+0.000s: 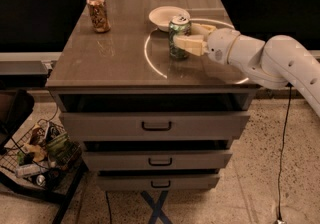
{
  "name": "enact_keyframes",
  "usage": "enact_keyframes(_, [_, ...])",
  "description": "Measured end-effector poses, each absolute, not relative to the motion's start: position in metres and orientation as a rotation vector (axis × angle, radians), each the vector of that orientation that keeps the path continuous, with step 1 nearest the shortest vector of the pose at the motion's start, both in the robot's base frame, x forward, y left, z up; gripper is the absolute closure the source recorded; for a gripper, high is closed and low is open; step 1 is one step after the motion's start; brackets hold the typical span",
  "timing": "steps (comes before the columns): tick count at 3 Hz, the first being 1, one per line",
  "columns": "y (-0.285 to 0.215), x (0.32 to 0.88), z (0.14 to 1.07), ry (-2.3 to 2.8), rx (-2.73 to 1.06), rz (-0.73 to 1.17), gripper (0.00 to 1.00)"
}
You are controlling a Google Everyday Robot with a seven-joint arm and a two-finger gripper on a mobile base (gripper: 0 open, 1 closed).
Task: Knock green can over
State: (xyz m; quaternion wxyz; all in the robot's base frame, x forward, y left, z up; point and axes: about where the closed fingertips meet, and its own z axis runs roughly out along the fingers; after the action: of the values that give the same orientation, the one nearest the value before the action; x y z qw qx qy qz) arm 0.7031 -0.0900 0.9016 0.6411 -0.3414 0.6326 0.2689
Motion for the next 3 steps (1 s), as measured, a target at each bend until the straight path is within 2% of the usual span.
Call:
enact_keyframes(2, [-0.094,0.706,0.914,1.479,-0.831,0.573,1.00])
enact_keyframes(3, [-0.095,0.711,0.948,1.541,-0.964,0.477,1.00])
